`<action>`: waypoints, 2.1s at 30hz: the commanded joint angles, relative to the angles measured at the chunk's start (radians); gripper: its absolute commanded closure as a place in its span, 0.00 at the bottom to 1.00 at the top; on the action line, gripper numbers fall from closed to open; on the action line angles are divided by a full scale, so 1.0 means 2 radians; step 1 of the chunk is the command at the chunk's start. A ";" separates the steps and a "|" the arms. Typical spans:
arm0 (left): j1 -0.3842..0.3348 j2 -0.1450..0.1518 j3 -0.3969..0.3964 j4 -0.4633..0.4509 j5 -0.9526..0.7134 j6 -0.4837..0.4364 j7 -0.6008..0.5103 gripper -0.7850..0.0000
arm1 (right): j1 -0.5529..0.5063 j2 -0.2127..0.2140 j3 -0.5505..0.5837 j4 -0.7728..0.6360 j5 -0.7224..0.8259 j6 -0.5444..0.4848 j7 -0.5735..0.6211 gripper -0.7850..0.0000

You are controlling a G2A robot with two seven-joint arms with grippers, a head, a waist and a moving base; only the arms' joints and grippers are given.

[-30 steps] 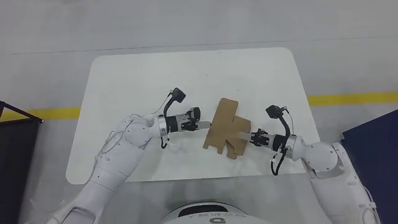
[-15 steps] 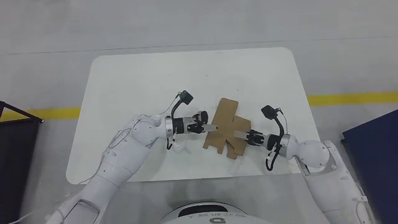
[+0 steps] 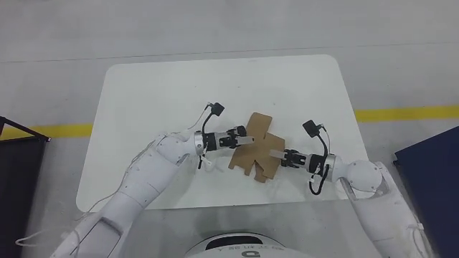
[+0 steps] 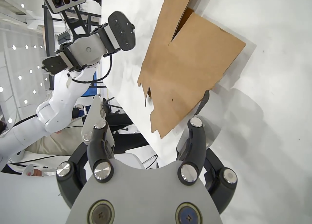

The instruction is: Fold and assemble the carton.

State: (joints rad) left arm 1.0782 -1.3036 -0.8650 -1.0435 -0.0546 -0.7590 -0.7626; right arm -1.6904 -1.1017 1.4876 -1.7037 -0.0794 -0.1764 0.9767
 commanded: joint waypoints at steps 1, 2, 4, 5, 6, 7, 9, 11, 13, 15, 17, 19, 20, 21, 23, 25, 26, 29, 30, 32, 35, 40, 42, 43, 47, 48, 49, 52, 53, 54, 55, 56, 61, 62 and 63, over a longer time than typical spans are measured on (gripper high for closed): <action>-0.003 -0.001 0.003 0.008 -0.006 0.000 0.000 0.00 | 0.002 0.000 -0.002 0.001 0.011 -0.001 0.001 0.26; -0.004 -0.002 0.004 0.012 -0.008 0.001 0.000 0.00 | 0.003 0.000 -0.002 0.002 0.017 -0.003 0.002 0.28; -0.006 -0.003 0.007 0.018 -0.011 0.001 0.000 0.00 | 0.005 0.001 -0.003 0.002 0.026 -0.005 0.006 0.31; -0.008 -0.004 0.009 0.021 -0.011 0.001 0.000 0.00 | 0.006 0.001 -0.004 0.003 0.031 -0.006 0.008 0.33; -0.009 -0.004 0.011 0.023 -0.011 0.001 0.000 0.00 | 0.007 0.002 -0.004 0.004 0.034 -0.006 0.009 0.34; -0.010 -0.005 0.012 0.024 -0.013 0.000 0.000 0.00 | 0.008 0.002 -0.005 0.004 0.038 -0.006 0.011 0.35; -0.012 -0.006 0.015 0.028 -0.014 0.000 0.000 0.00 | 0.010 0.003 -0.006 0.007 0.049 -0.008 0.016 0.36; -0.015 -0.007 0.016 0.030 -0.013 0.000 0.000 0.00 | 0.011 0.004 -0.004 0.010 0.045 -0.006 0.012 0.35; -0.019 -0.006 0.013 0.029 -0.001 0.003 0.008 0.00 | 0.010 0.005 -0.002 0.010 0.036 -0.002 0.004 0.32; -0.020 -0.002 0.004 0.022 0.020 0.009 0.020 0.00 | 0.007 0.006 0.004 0.012 0.037 -0.001 0.001 0.30; -0.014 0.003 -0.007 0.012 0.039 0.022 0.030 0.00 | 0.004 0.008 0.009 0.011 0.033 -0.001 -0.003 0.28; -0.008 0.010 -0.020 -0.003 0.066 0.042 0.032 0.00 | 0.002 0.009 0.011 0.010 0.033 -0.001 -0.005 0.29; -0.003 0.013 -0.026 -0.013 0.076 0.050 0.033 0.00 | 0.001 0.009 0.011 0.010 0.033 -0.001 -0.005 0.28; 0.003 0.017 -0.032 -0.026 0.080 0.057 0.031 0.00 | 0.001 0.010 0.010 0.010 0.034 -0.001 -0.006 0.28; 0.012 0.023 -0.044 -0.046 0.093 0.067 0.025 0.00 | 0.002 0.010 0.004 0.009 0.027 0.001 -0.007 0.26; 0.021 0.028 -0.055 -0.059 0.108 0.080 0.028 0.00 | 0.004 0.010 -0.003 0.009 0.018 0.005 -0.011 0.24; 0.025 0.029 -0.057 -0.064 0.110 0.085 0.028 0.00 | 0.006 0.010 -0.006 0.009 0.015 0.007 -0.013 0.23; 0.033 0.032 -0.062 -0.073 0.113 0.094 0.026 0.00 | 0.009 0.010 -0.012 0.009 0.002 0.014 -0.023 0.23; 0.035 0.033 -0.062 -0.075 0.113 0.096 0.024 0.00 | 0.010 0.010 -0.015 0.011 0.000 0.016 -0.026 0.23; 0.038 0.034 -0.061 -0.077 0.111 0.100 0.020 0.00 | 0.013 0.011 -0.019 0.013 -0.010 0.021 -0.033 0.24; 0.039 0.033 -0.058 -0.076 0.106 0.103 0.015 0.00 | 0.015 0.010 -0.028 0.013 -0.017 0.026 -0.040 0.24; 0.036 0.031 -0.048 -0.065 0.092 0.103 0.008 0.00 | 0.018 0.011 -0.036 0.011 -0.020 0.034 -0.046 0.26; 0.033 0.029 -0.041 -0.059 0.086 0.103 0.004 0.00 | 0.019 0.011 -0.038 0.010 -0.021 0.036 -0.047 0.27; 0.031 0.028 -0.038 -0.056 0.082 0.102 0.002 0.00 | 0.019 0.011 -0.039 0.010 -0.021 0.037 -0.047 0.28; 0.022 0.024 -0.026 -0.042 0.066 0.097 -0.001 0.00 | 0.020 0.012 -0.044 0.008 -0.020 0.040 -0.048 0.31; 0.021 0.023 -0.023 -0.038 0.062 0.096 -0.002 0.00 | 0.020 0.012 -0.046 0.007 -0.019 0.040 -0.048 0.31; 0.018 0.022 -0.021 -0.034 0.058 0.096 -0.004 0.00 | 0.021 0.012 -0.048 0.006 -0.018 0.040 -0.048 0.31; 0.014 0.018 -0.013 -0.021 0.037 0.093 -0.010 0.00 | 0.023 0.012 -0.052 0.007 -0.016 0.040 -0.046 0.31; 0.012 0.017 -0.011 -0.014 0.030 0.092 -0.013 0.00 | 0.024 0.013 -0.053 0.007 -0.016 0.039 -0.046 0.31; 0.009 0.016 -0.008 -0.008 0.025 0.091 -0.015 0.00 | 0.024 0.013 -0.054 0.007 -0.015 0.039 -0.046 0.31; 0.007 0.015 -0.007 -0.003 0.023 0.090 -0.015 0.00 | 0.024 0.013 -0.055 0.007 -0.015 0.039 -0.046 0.32; 0.005 0.014 -0.005 0.001 0.022 0.088 -0.016 0.00 | 0.025 0.013 -0.055 0.007 -0.015 0.038 -0.046 0.32; -0.005 0.008 0.006 0.018 0.009 0.081 -0.017 0.00 | 0.023 0.014 -0.054 0.007 0.015 0.027 -0.031 0.35; -0.008 0.007 0.008 0.021 0.008 0.078 -0.017 0.00 | 0.024 0.015 -0.051 0.010 0.023 0.024 -0.025 0.35; -0.009 0.007 0.009 0.024 0.007 0.078 -0.017 0.00 | 0.024 0.016 -0.050 0.011 0.025 0.022 -0.023 0.35</action>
State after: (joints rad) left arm 1.0632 -1.2887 -0.8500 -1.0018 -0.0383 -0.6016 -0.7964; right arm -1.6432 -1.0718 1.3844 -1.6850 -0.0360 -0.1289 0.9241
